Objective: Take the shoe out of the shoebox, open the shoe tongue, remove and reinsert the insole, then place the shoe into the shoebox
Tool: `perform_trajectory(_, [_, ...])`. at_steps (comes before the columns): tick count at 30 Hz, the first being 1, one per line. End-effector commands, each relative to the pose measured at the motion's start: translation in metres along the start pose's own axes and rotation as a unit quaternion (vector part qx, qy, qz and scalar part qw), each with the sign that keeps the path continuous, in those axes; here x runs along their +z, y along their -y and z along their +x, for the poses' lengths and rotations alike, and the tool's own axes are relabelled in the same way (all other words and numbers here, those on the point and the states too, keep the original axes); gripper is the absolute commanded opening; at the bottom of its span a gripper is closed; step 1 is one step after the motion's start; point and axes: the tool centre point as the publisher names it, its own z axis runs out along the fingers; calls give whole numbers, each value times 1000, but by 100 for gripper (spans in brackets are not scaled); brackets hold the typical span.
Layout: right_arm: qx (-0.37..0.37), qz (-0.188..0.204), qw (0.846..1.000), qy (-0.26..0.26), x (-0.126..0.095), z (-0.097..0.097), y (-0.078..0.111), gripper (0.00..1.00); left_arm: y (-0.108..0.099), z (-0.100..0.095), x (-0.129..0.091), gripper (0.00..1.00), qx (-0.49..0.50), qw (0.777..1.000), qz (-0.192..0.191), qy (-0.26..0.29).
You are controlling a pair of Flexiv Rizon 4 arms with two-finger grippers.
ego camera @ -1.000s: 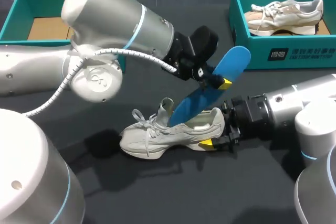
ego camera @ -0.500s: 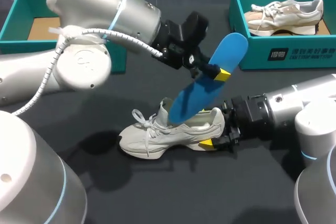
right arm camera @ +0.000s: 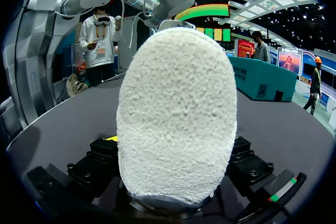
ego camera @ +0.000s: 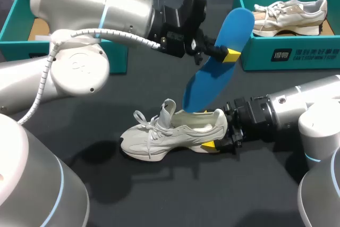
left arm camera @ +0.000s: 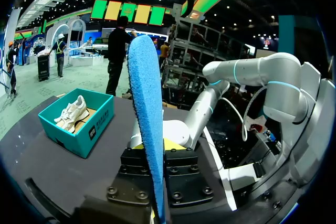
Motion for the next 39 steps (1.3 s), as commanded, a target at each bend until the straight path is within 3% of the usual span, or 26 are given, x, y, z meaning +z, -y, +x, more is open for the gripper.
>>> perform_trajectory(1, [0, 1, 1000, 1, 2, 0, 0, 0, 24, 23, -37, 0, -18, 996, 87, 3])
perform_trajectory(15, [0, 1, 1000, 1, 2, 0, 0, 0, 30, 23, -40, 0, -23, 995, 95, 0])
perform_trajectory(23, [0, 1, 1000, 1, 2, 0, 0, 0, 45, 47, -58, 0, -41, 993, 111, -21])
perform_trajectory(28, [0, 1, 1000, 1, 2, 0, 0, 0, 60, 65, -90, 0, -82, 992, 100, -7])
perform_trajectory(39, [0, 1, 1000, 1, 2, 0, 0, 0, 60, 67, -92, 0, -88, 991, 105, -10])
